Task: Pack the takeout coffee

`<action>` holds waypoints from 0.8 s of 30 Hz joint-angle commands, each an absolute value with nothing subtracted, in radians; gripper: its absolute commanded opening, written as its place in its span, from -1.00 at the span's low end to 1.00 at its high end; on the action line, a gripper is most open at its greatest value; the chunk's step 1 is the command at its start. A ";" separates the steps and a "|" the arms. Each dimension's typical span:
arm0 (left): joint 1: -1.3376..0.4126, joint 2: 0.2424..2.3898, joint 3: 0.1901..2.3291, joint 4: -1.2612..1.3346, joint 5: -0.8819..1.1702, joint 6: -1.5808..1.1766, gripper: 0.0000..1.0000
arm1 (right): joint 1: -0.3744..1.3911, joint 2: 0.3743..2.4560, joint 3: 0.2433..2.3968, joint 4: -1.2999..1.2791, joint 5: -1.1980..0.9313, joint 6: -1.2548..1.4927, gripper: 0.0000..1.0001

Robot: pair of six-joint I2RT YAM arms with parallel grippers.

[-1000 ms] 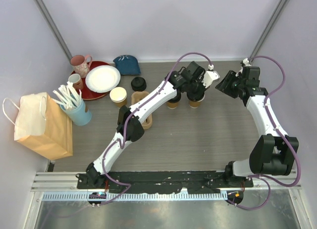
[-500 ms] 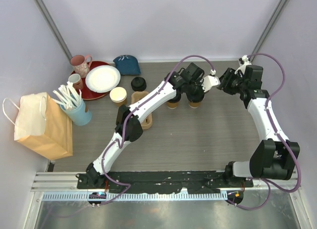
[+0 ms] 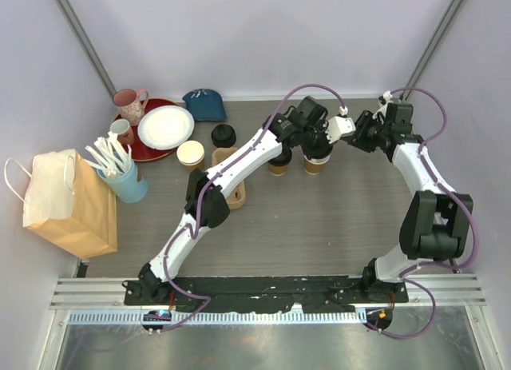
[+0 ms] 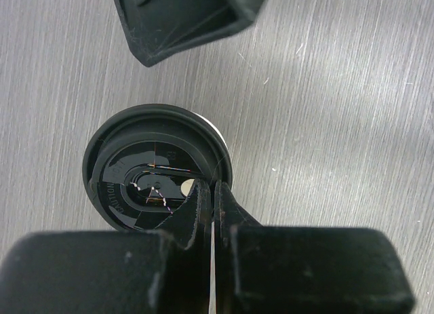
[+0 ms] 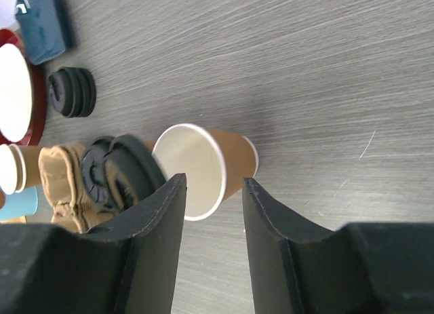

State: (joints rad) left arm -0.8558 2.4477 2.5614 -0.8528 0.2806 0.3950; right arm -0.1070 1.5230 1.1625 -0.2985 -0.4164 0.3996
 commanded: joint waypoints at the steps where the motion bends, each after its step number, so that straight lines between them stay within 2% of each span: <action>1: -0.844 2.436 2.588 -0.822 0.281 0.376 -1.00 | -0.109 1.615 1.276 -0.301 -0.405 0.429 -0.13; 6: -0.830 2.379 2.542 -0.828 0.242 0.348 -1.00 | -0.077 1.706 1.289 -0.308 -0.450 0.419 -0.14; 15: -0.818 2.336 2.539 -0.864 0.212 0.334 -1.00 | -0.003 1.752 1.287 -0.331 -0.339 0.394 -0.09; 21: -0.813 2.319 2.536 -0.884 0.221 0.331 -1.00 | 0.052 1.787 1.321 -0.399 -0.229 0.344 -0.28; 24: -0.811 2.307 2.536 -0.891 0.224 0.327 -1.00 | 0.075 1.792 1.325 -0.417 -0.207 0.321 -0.50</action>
